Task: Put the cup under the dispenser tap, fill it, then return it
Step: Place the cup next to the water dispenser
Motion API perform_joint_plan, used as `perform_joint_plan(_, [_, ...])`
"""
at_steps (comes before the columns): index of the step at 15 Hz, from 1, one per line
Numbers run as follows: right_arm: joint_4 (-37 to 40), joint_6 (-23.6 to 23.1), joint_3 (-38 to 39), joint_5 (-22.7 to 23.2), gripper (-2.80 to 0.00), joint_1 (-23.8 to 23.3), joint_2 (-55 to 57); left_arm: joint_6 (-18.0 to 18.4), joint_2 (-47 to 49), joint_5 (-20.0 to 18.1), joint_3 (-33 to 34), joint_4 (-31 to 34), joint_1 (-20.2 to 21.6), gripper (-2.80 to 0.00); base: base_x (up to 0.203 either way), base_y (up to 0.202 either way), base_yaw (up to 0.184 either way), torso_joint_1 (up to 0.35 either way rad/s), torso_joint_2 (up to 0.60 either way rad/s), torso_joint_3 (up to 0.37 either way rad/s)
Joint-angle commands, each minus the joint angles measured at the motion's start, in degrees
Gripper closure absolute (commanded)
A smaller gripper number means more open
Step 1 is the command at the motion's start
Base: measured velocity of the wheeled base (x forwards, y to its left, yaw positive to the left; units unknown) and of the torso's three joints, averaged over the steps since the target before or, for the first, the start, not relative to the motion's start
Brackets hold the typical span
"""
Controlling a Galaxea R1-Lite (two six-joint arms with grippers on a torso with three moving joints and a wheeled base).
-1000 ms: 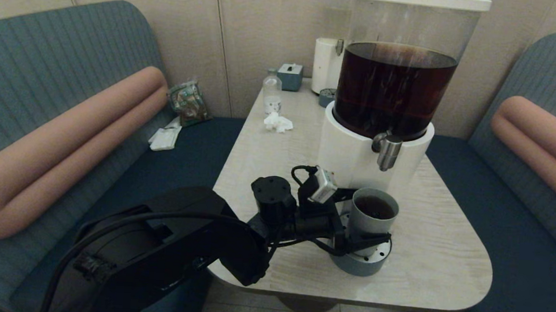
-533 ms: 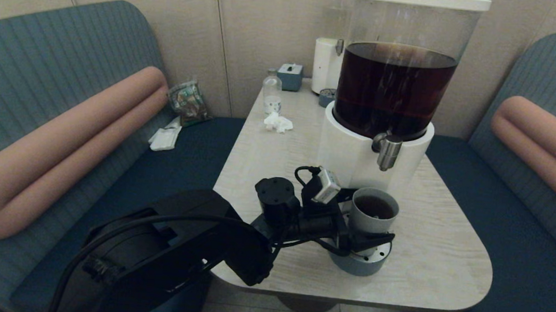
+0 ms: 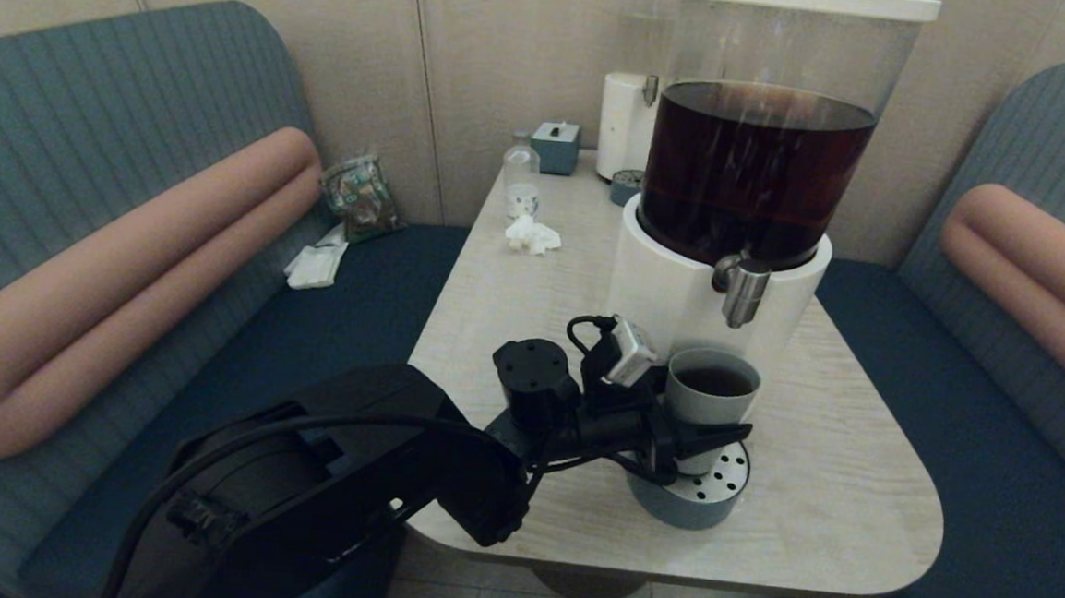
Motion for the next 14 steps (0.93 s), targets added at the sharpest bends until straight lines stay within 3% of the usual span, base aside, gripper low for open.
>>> perform_joint_plan(1, [0.0, -0.1, 0.0, 0.0, 0.0, 0.0, -0.1, -0.1, -0.2, -0.3, 0.2, -0.5, -0.3, 0.0, 0.0, 0.0, 0.0, 0.0, 0.0, 0.0])
perform_joint_plan(14, [0.0, -0.1, 0.0, 0.0, 0.0, 0.0, -0.1, -3.0, -3.7, 1.7, 6.4, -5.3, -0.6, 0.0, 0.0, 0.0, 0.0, 0.0, 0.0, 0.0])
